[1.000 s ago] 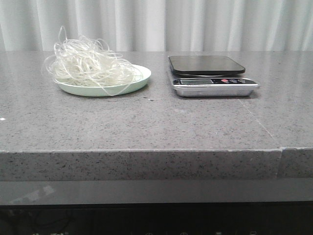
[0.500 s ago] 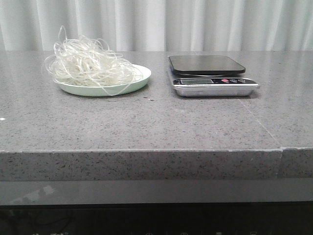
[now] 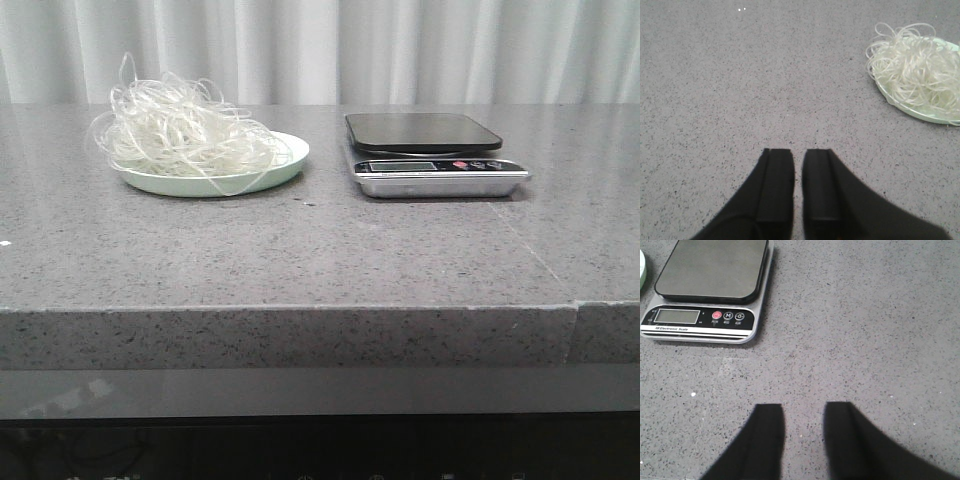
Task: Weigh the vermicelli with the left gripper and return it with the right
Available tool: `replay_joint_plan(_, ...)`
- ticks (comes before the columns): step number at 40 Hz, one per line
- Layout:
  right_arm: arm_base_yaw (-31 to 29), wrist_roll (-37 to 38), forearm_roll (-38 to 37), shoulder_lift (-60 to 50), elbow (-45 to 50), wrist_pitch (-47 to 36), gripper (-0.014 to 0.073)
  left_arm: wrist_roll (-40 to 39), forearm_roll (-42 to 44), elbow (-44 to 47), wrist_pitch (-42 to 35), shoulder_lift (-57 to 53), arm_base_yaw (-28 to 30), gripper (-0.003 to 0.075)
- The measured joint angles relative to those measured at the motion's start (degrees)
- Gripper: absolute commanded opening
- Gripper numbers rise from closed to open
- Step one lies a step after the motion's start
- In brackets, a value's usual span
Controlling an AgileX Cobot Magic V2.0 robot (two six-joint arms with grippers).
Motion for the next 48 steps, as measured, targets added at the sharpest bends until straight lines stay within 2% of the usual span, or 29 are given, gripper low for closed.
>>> replay_joint_plan(3, 0.0, 0.0, 0.0, 0.0, 0.0, 0.1, 0.0547, 0.0, 0.0, 0.0, -0.7, 0.0, 0.0, 0.0517)
replay_joint_plan(6, 0.0, -0.1, 0.0, 0.0, 0.0, 0.1, 0.0548, 0.0, 0.0, 0.0, -0.8, 0.0, 0.0, 0.0565)
replay_joint_plan(12, 0.0, -0.2, 0.0, 0.0, 0.0, 0.1, 0.0548, 0.0, -0.1, -0.1, -2.5, 0.4, -1.1, 0.0566)
replay_joint_plan(21, 0.0, -0.2, 0.0, 0.0, 0.0, 0.2, 0.0548, 1.6, -0.2, -3.8, -4.7, 6.9, -10.5, 0.0566)
replay_joint_plan(27, 0.0, -0.2, 0.0, 0.0, 0.0, 0.2, 0.0548, 1.8, -0.2, -8.0, -5.4, 15.1, -16.9, 0.0566)
replay_joint_plan(32, 0.0, -0.2, 0.0, 0.0, 0.0, 0.3, 0.0548, 1.9, -0.3, -11.3, -6.8, 22.5, -20.0, 0.0566)
replay_joint_plan(48, 0.0, -0.3, 0.0, 0.0, 0.0, 0.3, 0.0548, 2.0, -0.3, -24.0, -11.2, 44.9, -21.3, 0.0565)
